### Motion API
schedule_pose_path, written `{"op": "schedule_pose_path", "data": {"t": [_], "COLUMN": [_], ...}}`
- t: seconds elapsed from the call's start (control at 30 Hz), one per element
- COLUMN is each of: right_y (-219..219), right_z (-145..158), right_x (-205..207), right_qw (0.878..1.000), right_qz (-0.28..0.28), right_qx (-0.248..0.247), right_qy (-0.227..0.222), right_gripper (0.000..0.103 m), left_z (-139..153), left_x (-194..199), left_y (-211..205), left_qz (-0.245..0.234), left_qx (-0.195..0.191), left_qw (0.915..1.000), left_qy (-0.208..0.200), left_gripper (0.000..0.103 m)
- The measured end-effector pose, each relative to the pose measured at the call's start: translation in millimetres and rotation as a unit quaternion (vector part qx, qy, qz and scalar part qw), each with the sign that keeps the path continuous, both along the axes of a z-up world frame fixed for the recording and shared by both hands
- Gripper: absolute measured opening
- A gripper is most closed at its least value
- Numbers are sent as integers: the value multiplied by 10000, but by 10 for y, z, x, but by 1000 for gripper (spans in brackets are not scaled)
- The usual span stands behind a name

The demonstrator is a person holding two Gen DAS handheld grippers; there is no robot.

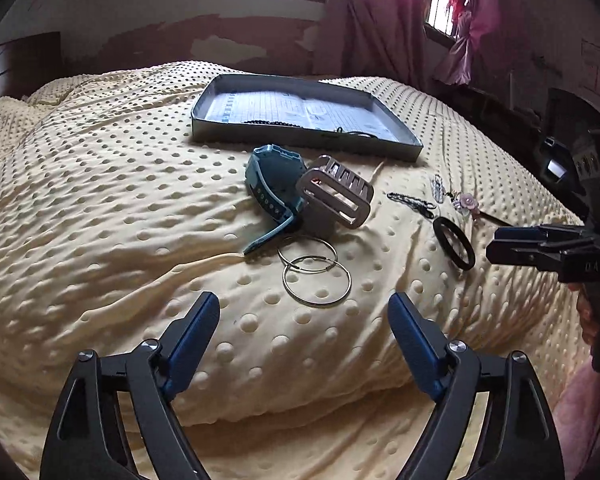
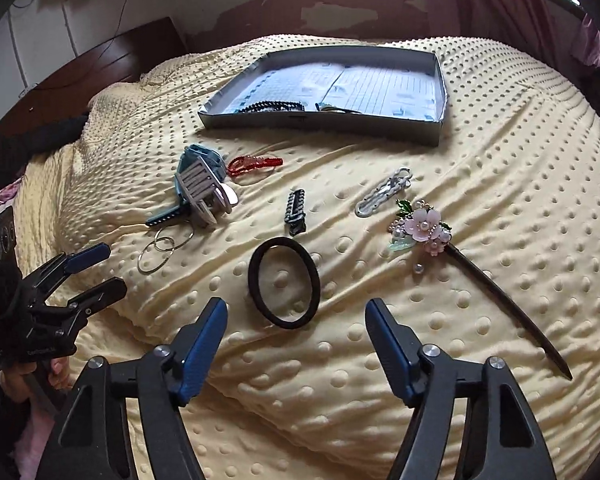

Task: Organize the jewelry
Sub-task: 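Grasp the black hair tie with the right tool while the left tool grasps the two silver rings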

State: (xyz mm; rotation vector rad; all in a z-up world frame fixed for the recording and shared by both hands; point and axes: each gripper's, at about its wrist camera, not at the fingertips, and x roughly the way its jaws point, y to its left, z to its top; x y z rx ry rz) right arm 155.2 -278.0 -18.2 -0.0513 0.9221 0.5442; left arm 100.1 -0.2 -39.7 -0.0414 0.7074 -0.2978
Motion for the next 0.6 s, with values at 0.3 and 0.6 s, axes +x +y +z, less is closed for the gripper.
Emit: {"op": "schedule_pose_path", "data": {"t": [0.3,0.6], "right_y": [121,172], "right_z": [-155,-187], "right_x": [189,269], "right_qw": [9996,9997], "right_qz": [133,126], "right_qx": [-103,-158], "right_qy": [208,112], "right_gripper": [58,57], "left_z": [-137,-206], "left_x": [234,372], "left_y": [-75,-87], "left_qz": [-149,-192], "left_qx": [46,38], "left_qw": [9997,9994], "left_qy": [194,271], "left_gripper": [79,57]}}
